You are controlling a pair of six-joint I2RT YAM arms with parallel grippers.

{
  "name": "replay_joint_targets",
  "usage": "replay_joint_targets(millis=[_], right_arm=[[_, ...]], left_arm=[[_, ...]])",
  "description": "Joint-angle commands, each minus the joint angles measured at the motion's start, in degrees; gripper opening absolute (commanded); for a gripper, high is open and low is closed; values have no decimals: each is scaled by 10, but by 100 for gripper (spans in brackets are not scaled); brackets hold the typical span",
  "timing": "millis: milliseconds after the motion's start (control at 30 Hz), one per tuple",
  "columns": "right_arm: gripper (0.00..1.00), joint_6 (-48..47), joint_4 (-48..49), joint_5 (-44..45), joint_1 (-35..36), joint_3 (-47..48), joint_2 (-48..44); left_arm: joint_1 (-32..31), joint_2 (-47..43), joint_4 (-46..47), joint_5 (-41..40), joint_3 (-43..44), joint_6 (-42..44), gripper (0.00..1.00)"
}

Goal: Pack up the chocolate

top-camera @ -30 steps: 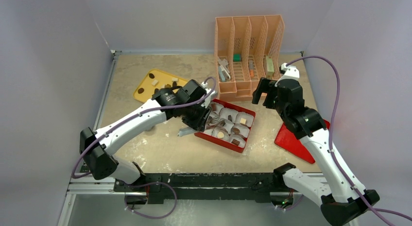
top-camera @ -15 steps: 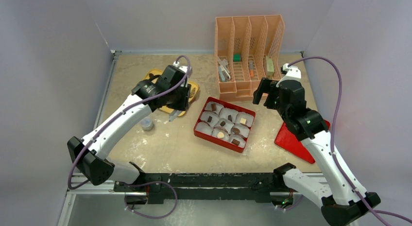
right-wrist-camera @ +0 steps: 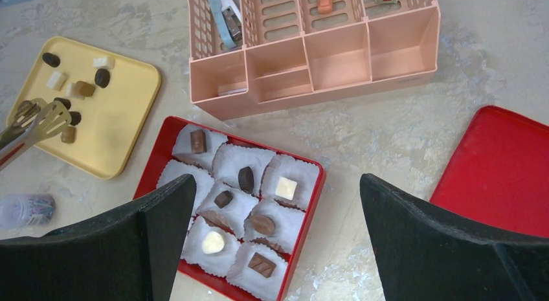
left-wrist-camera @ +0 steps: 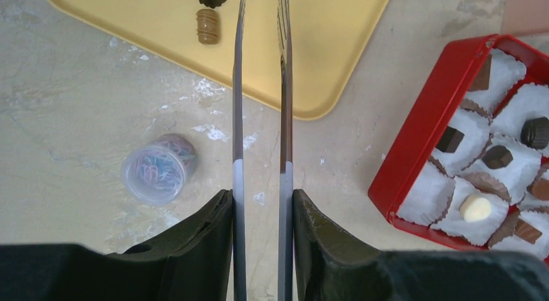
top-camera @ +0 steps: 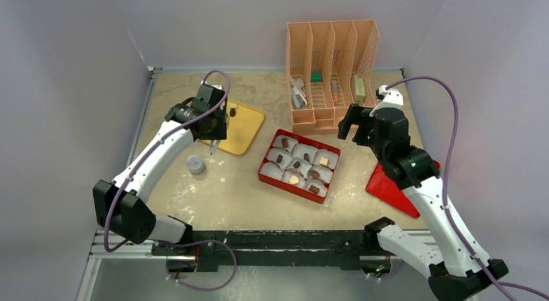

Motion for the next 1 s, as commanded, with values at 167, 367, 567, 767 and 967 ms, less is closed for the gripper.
replay_joint_targets(millis=[167,367,567,767,967], right_arm=[[99,-7,2,2,-1,8,-14],[99,-6,5,5,-2,5,-16],[99,-4,6,3,-2,2,-15],[99,-3,10,7,-2,-2,-18],[99,-3,13,7,-2,-3,-15]], left_arm=[[48,49,94,16,-11,-5,35],[69,84,128,42,-16,4,36],[83,114,153,51,-18,4,37],[95,135,170,49,-10,8,37],[99,154,171,56,5,11,37]])
